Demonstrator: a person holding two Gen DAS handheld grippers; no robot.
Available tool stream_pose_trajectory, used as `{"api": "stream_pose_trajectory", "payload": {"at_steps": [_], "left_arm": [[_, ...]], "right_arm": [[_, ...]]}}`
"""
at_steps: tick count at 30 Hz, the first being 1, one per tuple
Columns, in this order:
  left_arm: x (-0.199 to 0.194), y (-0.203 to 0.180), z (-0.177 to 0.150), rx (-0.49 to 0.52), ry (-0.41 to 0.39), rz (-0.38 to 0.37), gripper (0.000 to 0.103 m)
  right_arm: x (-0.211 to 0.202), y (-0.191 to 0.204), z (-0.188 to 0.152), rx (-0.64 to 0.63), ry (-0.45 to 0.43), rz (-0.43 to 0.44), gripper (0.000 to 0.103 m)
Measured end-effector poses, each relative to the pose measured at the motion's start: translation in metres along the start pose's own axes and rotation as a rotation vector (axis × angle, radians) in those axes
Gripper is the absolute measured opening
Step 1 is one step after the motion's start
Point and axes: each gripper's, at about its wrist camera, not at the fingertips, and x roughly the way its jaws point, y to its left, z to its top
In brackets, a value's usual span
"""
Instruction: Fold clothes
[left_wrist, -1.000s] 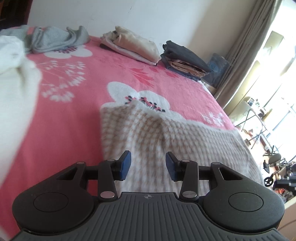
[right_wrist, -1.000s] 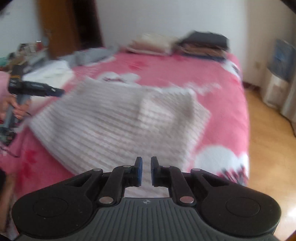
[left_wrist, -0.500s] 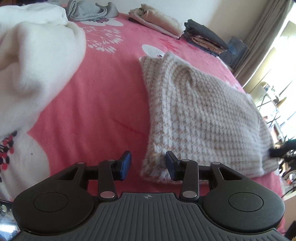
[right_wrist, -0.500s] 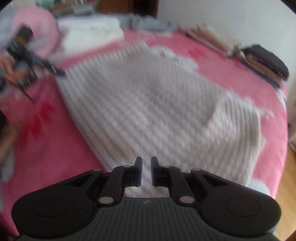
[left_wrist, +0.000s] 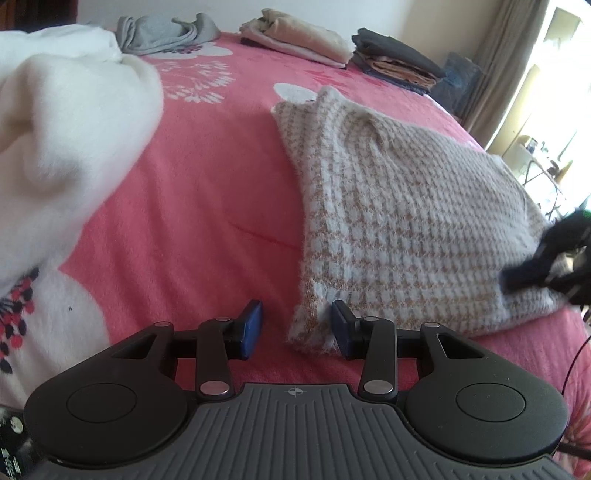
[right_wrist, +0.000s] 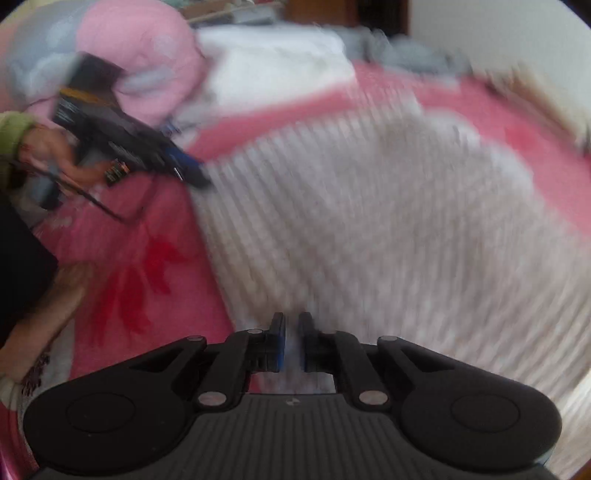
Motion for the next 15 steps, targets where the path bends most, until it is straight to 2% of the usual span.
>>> {"api": "stream_pose_trajectory", "payload": {"at_steps": [2, 11, 12, 15], "left_arm": [[0.002, 0.000, -0.001, 0.013, -0.001, 0.001, 0.042], [0.005, -0.007, -0.002, 0.036, -0.002, 0.023, 0.043], [0.005, -0.006, -0.002, 0.033, 0.000, 0.022, 0.043], [0.007, -0.006, -0.001, 0.029, 0.005, 0.023, 0.043]], "right_arm": [[-0.010, 0.011, 0.017, -0.060, -0.067, 0.019, 0.008], [0.059, 0.026, 0.028, -0.217, 0.015, -0.079, 0.007], [0.048, 0.023, 0.037, -0.218, -0.034, -0.110, 0.007], [0.050, 0.006, 0.047, -0.164, -0.062, -0.164, 0.008]]}}
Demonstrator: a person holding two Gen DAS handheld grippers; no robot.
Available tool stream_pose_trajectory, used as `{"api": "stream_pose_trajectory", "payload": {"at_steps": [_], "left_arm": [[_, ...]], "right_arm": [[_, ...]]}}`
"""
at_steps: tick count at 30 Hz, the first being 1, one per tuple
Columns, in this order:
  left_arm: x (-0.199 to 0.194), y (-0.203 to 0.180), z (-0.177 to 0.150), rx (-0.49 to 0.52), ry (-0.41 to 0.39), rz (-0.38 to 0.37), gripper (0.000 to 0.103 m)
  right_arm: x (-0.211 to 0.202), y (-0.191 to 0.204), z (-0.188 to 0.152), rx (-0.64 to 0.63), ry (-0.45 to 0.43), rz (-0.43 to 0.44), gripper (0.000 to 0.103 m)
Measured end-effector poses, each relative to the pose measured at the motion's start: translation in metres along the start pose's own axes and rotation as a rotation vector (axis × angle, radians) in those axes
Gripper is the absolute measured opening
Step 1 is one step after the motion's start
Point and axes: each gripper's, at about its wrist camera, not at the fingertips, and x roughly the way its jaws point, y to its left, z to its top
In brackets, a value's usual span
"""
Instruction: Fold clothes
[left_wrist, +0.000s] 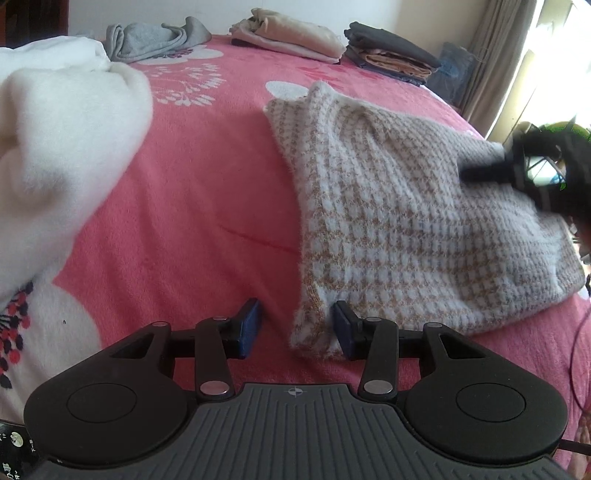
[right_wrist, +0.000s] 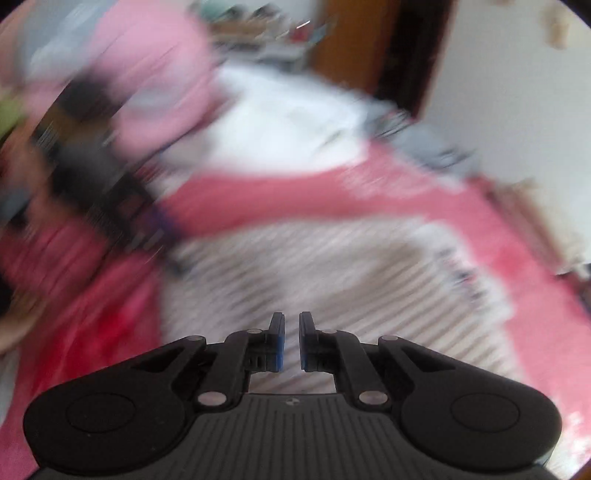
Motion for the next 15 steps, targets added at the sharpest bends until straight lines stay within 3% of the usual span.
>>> {"api": "stream_pose_trajectory", "payload": {"at_steps": [9, 14, 15], "left_arm": [[-0.010, 0.003, 0.011, -0.053, 0.019, -0.001, 0.043], [-0.026, 0.001, 0.024, -0.075, -0.039, 0.016, 0.042], [-0.027, 0.001, 0.028, -0.089, -0.053, 0.018, 0.042]], "right_arm": [[0.015, -0.054, 0.020, 0.162, -0.056, -0.173, 0.006], [0.025, -0.082, 0.030, 0.243, -0.080, -0.269, 0.006], [0.039, -0.083, 0.026, 0.215, -0.045, -0.288, 0.005]]}}
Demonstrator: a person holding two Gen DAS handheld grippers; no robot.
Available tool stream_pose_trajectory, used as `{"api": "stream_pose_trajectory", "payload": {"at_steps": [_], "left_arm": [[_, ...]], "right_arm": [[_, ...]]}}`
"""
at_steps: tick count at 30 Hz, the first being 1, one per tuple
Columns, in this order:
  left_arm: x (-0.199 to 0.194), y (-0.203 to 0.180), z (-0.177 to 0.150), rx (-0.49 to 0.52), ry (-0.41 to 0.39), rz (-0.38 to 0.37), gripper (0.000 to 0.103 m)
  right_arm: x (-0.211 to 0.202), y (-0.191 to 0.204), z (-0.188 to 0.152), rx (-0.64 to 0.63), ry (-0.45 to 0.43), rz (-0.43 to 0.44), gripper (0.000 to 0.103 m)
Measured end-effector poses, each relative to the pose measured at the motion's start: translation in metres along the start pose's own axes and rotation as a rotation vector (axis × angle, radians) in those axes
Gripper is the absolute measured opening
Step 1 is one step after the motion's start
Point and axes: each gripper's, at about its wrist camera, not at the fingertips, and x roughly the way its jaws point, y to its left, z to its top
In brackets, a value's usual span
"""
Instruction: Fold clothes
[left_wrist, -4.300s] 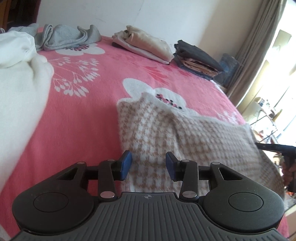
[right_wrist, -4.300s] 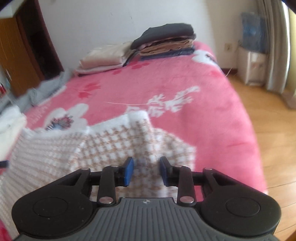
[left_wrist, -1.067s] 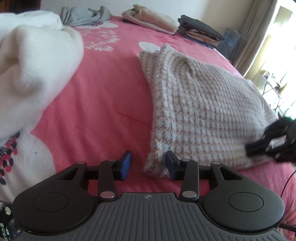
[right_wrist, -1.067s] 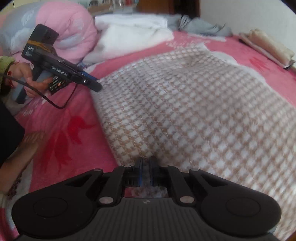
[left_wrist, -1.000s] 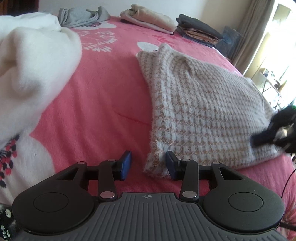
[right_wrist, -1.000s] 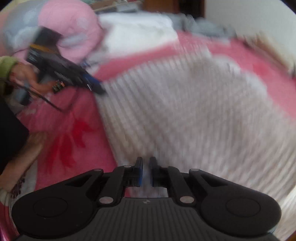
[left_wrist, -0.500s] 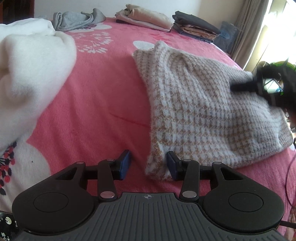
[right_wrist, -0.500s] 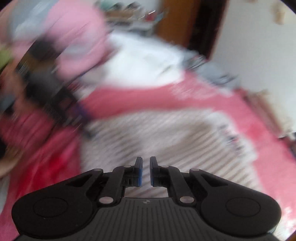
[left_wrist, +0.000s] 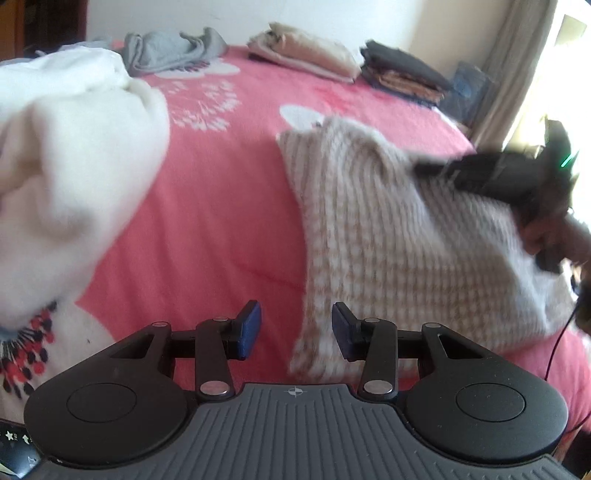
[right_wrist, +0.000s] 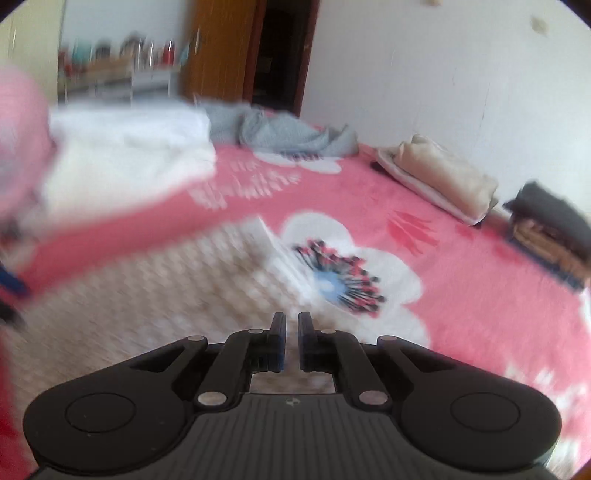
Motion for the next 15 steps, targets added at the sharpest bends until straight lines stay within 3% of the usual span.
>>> {"api": "stream_pose_trajectory", "payload": {"at_steps": [2, 5, 12, 15], "left_arm": [[-0.002, -0.006, 0.009, 0.001, -0.046, 0.003, 0.042], [0.002, -0.019, 0.028, 0.034, -0.116, -0.022, 0.042], [0.049, -0.048, 0.044, 0.126, -0.126, -0.035, 0.042], [0.069, -0.060, 0.050, 0.166, -0.127, -0.039, 0.042]], "right_arm": [[0.021, -0.007, -0.016, -0.013, 0.000, 0.003, 0.004], [0.020, -0.006, -0.007, -0.012, -0.017, -0.033, 0.004], [-0.043, -0.038, -0.016, 0.215, -0.049, -0.019, 0.004], [-0.034, -0.048, -0.028, 0.248, -0.025, -0.048, 0.005]]}}
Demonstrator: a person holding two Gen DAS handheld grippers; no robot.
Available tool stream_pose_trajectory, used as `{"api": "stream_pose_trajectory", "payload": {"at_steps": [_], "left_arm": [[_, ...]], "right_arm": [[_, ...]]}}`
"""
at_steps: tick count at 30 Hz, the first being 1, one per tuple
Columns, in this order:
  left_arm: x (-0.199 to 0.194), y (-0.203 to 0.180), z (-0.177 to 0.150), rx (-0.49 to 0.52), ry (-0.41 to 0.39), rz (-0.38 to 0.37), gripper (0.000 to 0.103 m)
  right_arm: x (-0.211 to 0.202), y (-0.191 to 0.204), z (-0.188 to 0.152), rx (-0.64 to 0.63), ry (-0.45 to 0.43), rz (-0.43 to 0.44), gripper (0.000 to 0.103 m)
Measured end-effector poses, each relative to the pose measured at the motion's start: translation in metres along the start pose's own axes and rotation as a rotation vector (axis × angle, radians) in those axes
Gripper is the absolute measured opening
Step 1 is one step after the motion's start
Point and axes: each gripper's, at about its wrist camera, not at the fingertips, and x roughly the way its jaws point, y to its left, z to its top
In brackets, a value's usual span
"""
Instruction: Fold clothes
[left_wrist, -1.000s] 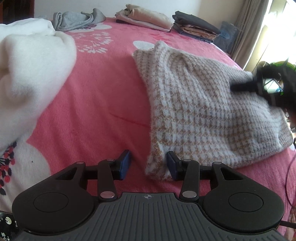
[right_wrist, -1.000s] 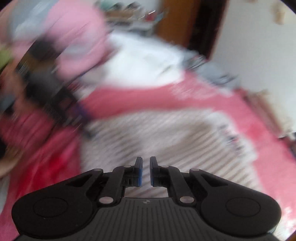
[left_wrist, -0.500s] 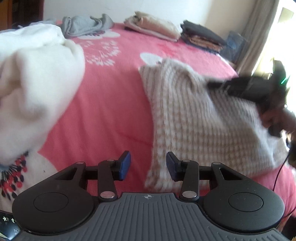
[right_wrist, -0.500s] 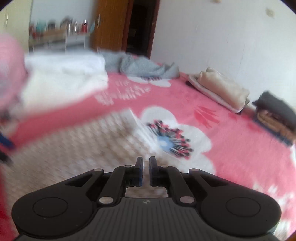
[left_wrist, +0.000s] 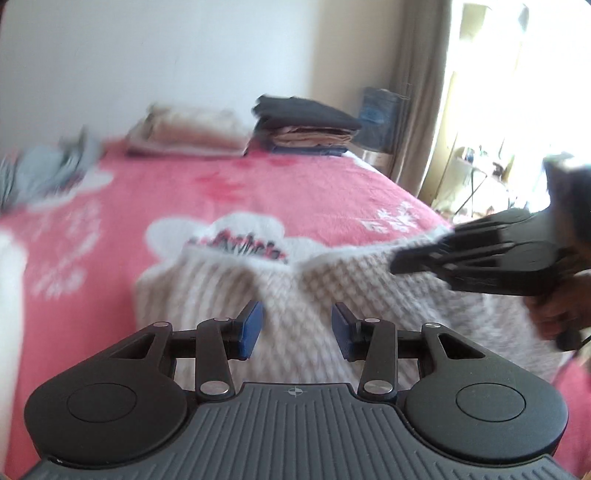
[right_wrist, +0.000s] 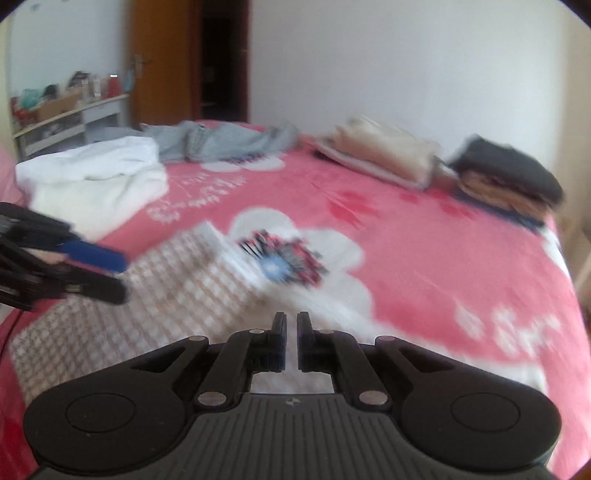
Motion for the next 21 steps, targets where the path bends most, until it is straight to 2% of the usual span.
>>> {"api": "stream_pose_trajectory", "payload": {"at_steps": [8, 11, 14, 18, 21], "left_arm": [[0.058, -0.027, 0.015, 0.104, -0.003, -0.017, 0.044], [0.048, -0.030, 0.018, 0.126, -0.045, -0.003, 0.043], [0.065, -0.024, 0.019, 0.108, -0.021, 0.053, 0.044], [0.067, -0.015, 0.017, 0.046, -0.042, 0.041, 0.044], [0.059, -0.013, 0.017, 0.030, -0.060, 0.042, 0.044]], "right_arm": [[0.017, -0.029, -0.017, 0.071, 0.046, -0.075, 0.003], [0.017, -0.037, -0.022, 0.086, 0.049, -0.102, 0.004], [0.018, -0.046, -0.026, 0.100, 0.053, -0.129, 0.003], [0.018, -0.052, -0.024, 0.104, 0.061, -0.169, 0.000], [-0.006, -0.054, -0.016, 0.111, 0.039, -0.204, 0.000]]}}
